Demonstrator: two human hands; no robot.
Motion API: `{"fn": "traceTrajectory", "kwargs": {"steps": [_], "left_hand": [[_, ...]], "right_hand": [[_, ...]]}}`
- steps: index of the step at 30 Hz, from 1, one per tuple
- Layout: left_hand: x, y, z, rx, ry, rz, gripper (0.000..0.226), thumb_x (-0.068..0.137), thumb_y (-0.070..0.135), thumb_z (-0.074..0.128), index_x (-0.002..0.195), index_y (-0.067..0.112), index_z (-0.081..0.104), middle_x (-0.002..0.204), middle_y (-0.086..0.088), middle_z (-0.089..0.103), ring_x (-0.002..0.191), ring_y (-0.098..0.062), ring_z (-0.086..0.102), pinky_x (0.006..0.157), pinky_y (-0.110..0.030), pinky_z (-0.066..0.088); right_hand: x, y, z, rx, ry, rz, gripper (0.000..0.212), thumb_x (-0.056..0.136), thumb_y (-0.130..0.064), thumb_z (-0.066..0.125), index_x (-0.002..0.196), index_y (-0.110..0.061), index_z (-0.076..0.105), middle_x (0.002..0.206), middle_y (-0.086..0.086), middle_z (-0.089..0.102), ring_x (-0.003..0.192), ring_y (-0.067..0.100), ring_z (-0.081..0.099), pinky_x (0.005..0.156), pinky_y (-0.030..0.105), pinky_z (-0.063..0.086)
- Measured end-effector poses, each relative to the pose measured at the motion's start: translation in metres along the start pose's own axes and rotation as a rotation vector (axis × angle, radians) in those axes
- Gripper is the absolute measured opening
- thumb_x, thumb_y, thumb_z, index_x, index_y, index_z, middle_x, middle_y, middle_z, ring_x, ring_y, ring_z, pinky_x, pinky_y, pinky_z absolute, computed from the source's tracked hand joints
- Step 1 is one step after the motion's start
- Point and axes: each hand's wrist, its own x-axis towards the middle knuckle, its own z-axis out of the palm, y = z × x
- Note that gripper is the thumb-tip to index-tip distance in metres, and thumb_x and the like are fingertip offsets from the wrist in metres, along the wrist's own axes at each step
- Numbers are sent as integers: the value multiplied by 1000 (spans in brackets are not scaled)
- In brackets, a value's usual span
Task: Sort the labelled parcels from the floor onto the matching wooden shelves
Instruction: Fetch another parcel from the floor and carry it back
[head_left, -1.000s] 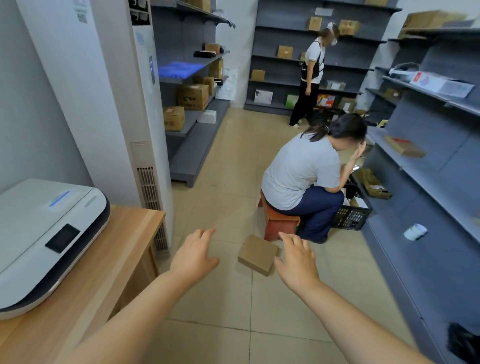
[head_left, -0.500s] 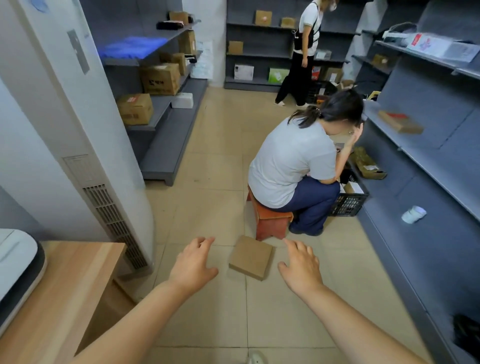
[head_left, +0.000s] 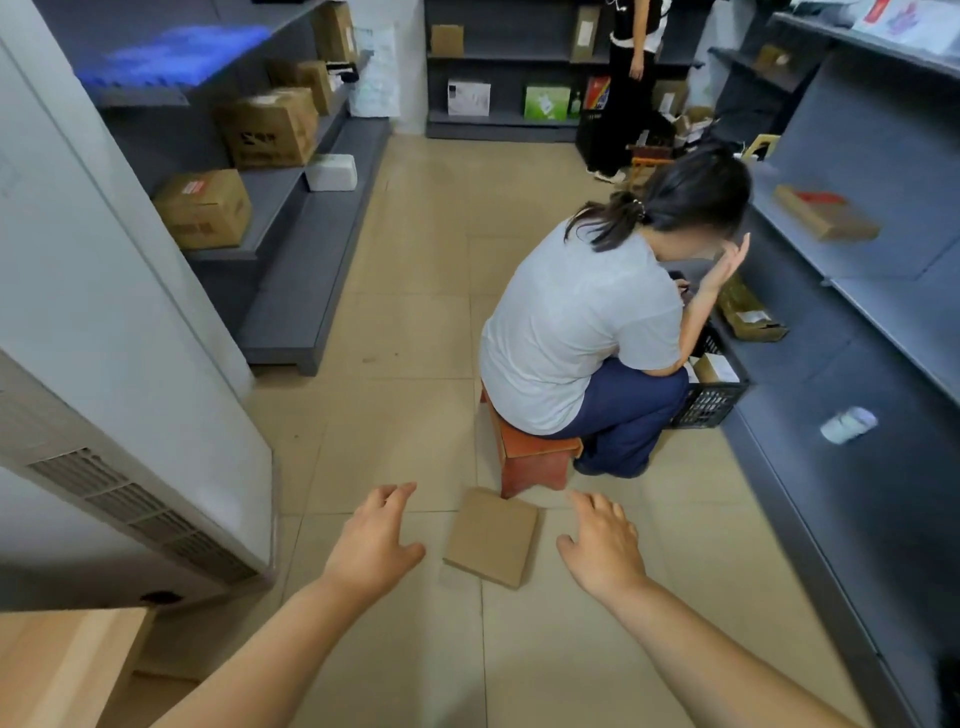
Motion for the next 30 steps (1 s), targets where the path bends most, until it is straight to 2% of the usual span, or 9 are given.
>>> {"fn": "traceTrajectory", "kwargs": {"steps": [9, 16, 22, 30], "left_hand": [[122, -26, -1, -28, -137, 48, 76, 79, 26, 63, 144, 18, 25, 143, -3, 33, 131, -19, 34, 104, -28, 31], [215, -58, 22, 10, -249, 79, 75, 79, 26, 63, 144, 19, 26, 142, -3, 35, 129, -19, 34, 103, -24, 26], [265, -87, 80, 18, -306, 19, 75, 80, 28, 63, 144, 21, 25, 142, -3, 36, 126, -18, 37, 102, -25, 30], [325, -129, 205, 23, -355, -25, 74, 81, 27, 62, 145, 22, 24, 143, -2, 35, 128, -17, 36, 99, -25, 32]], "right_hand": [[86, -21, 26, 9, -77, 145, 50, 88, -27, 51, 136, -22, 36, 133, 2, 44, 121, 24, 38, 98, 34, 31], [149, -30, 68, 51, -141, 273, 58, 88, -26, 49, 142, -21, 29, 139, 3, 41, 126, 23, 36, 102, 33, 30], [193, -16, 129, 75, -214, 300, 54, 88, -25, 47, 140, -19, 31, 136, 4, 43, 121, 22, 39, 99, 33, 32], [253, 36, 243, 78, -274, 286, 58, 90, -25, 46, 143, -18, 26, 139, 6, 40, 123, 23, 37, 100, 34, 31]]}}
